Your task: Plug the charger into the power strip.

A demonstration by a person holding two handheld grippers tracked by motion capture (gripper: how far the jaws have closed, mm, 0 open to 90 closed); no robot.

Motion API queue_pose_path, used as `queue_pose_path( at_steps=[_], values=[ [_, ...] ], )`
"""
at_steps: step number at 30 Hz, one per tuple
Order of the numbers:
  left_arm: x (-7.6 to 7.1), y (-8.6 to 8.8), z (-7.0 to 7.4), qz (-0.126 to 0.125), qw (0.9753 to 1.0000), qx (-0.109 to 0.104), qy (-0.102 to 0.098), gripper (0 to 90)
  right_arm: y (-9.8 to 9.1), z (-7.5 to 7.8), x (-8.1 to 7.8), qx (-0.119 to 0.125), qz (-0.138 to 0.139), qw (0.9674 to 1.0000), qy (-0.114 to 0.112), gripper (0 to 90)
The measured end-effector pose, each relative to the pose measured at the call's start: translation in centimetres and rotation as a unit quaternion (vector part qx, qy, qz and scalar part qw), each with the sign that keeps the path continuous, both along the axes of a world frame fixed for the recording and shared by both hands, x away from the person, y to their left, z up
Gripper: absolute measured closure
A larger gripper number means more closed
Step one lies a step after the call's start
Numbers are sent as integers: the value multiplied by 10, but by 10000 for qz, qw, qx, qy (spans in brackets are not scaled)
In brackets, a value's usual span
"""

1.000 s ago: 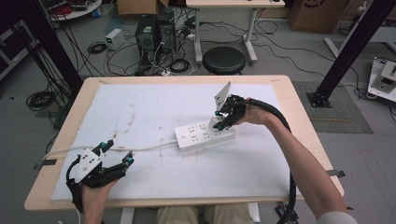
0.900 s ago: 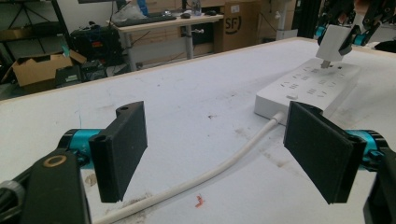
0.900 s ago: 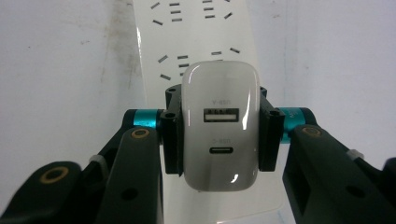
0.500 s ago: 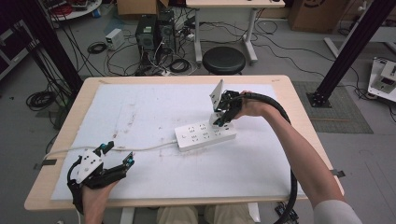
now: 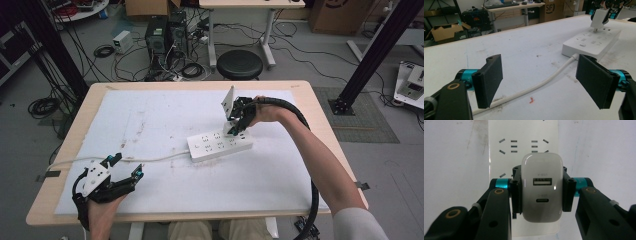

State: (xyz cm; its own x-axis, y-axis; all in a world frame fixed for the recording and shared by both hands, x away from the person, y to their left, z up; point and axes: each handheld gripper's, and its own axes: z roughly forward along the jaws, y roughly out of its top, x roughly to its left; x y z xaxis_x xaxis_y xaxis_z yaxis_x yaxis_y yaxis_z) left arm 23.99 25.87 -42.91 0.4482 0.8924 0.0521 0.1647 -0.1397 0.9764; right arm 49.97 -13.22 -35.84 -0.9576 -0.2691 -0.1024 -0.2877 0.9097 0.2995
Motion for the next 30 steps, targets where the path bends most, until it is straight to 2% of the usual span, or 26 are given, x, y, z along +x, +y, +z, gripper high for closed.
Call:
queue_pose_path(
  at_steps=[3,11,20,26,30],
  values=[
    [0,0,-1,5,10000,-10,1,215,3,-2,0,-107,17,9999,11,631],
    [1,-1,-1,-11,10000,-10,12,215,2,-3,5,-40,-48,9999,141,632],
    [3,-5,-1,-33,10000,-4,25,216,5,-3,4,-83,83,9999,109,632],
    [3,-5,0,-43,10000,29,17,216,3,-5,8,-7,40,9997,248,632],
    [1,-4,-1,-36,10000,19,36,217,1,-6,5,67,36,9998,181,632]
  ],
)
